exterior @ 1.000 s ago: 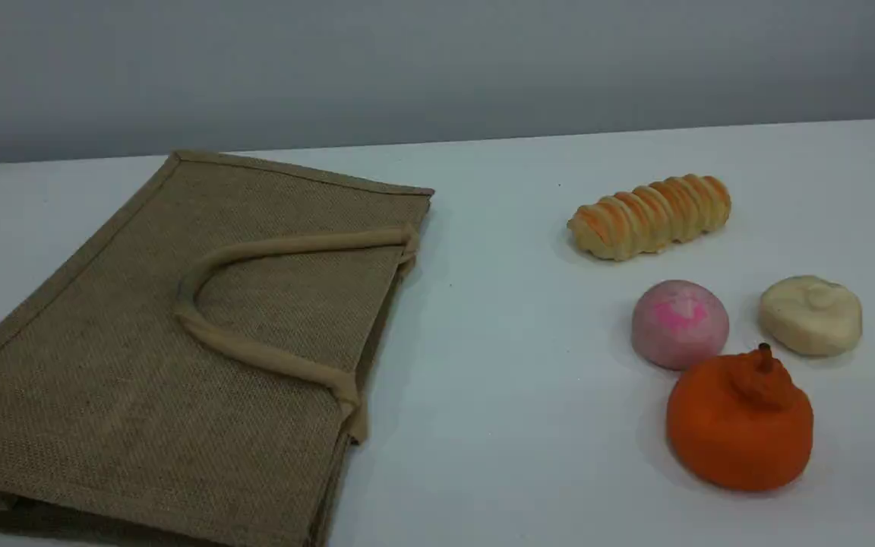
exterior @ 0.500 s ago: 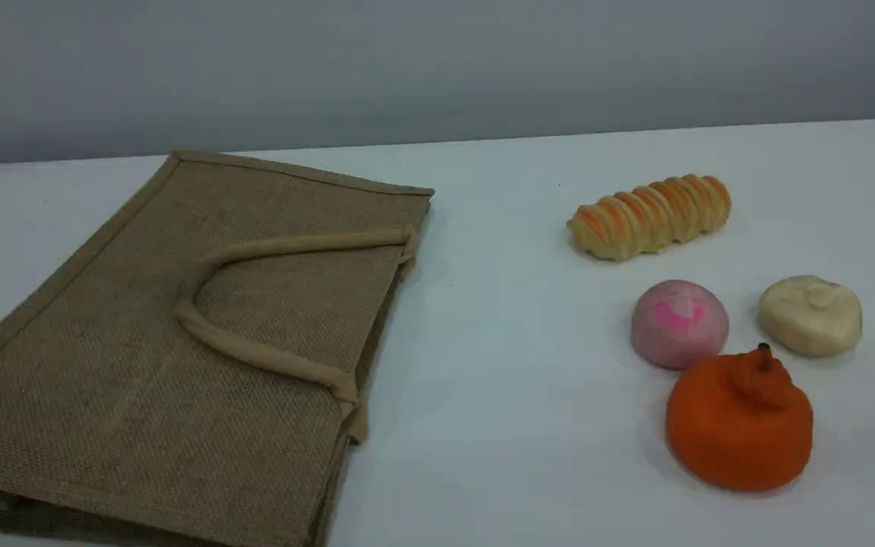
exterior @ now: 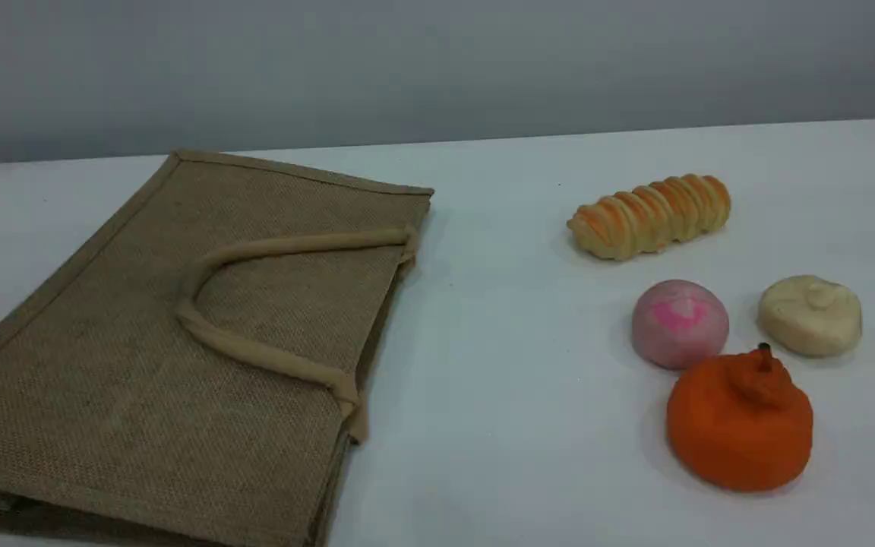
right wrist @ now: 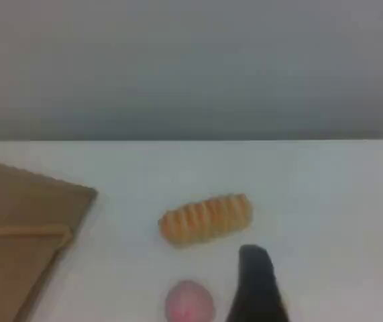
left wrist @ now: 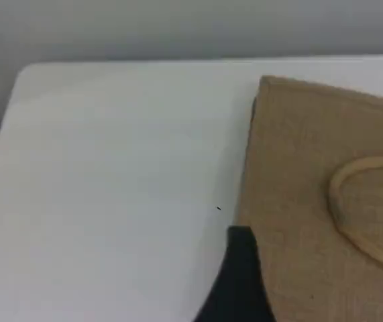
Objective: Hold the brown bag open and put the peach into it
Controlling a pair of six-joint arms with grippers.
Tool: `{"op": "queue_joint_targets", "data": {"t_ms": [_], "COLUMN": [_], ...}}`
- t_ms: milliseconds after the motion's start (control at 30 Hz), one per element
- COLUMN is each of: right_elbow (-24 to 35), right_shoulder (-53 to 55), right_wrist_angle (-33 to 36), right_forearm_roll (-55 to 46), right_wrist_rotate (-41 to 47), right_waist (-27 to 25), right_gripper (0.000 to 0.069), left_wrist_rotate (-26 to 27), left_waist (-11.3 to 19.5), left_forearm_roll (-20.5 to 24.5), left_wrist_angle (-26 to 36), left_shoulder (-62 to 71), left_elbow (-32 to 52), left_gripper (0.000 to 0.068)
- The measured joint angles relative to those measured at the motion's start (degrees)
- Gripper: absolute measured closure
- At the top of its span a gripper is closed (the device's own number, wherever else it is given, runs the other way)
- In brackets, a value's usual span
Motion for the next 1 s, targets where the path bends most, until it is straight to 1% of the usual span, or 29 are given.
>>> {"op": "queue_joint_targets", "data": {"t_ms": [133, 233, 400, 567, 600, 700, 800, 1000], "right_elbow": [-3.87, -5.55, -6.85, -6.85, -6.85, -6.85, -6.85, -6.85], "right_shoulder": [8.16, 13.21, 20.61, 26.92, 27.98, 30.47, 31.74, 31.81], "right_wrist_angle": [-2.07, -3.06, -6.63, -7.3, -7.69, -8.59, -8.54, -8.54], "right_forearm_roll": [-1.45, -1.76, -1.83, -3.65, -3.65, -3.49, -3.42, -3.36], "right_wrist_rotate": [-0.12, -0.12, -0.12, -0.08, -0.08, -0.08, -0.02, 0.09], "right_waist": [0.0, 0.0, 0.0, 0.0, 0.0, 0.0, 0.0, 0.0], "right_gripper": [0.0267, 0.0267, 0.0267, 0.0267, 0.0267, 0.0267, 0.0267, 0.0267], "left_wrist_rotate": [0.0, 0.0, 0.19, 0.26, 0.26, 0.26, 0.11, -3.77], "left_waist": [0.0, 0.0, 0.0, -0.5, -0.87, -2.31, -4.72, -9.73], "left_forearm_roll": [-0.32, -1.2, -2.47, -3.68, -4.06, -3.28, -3.44, -3.34], "left_wrist_angle": [0.54, 0.74, 0.74, -0.89, -1.51, -4.58, -6.6, -8.51], "left_shoulder": [14.37, 24.53, 39.96, 51.93, 53.6, 56.58, 57.94, 61.44], "left_elbow": [-7.22, -11.8, -18.06, -20.95, -20.95, -20.95, -20.95, -20.95], "left_gripper": [0.0142, 0.0142, 0.0142, 0.0142, 0.0142, 0.0142, 0.0142, 0.0155]}}
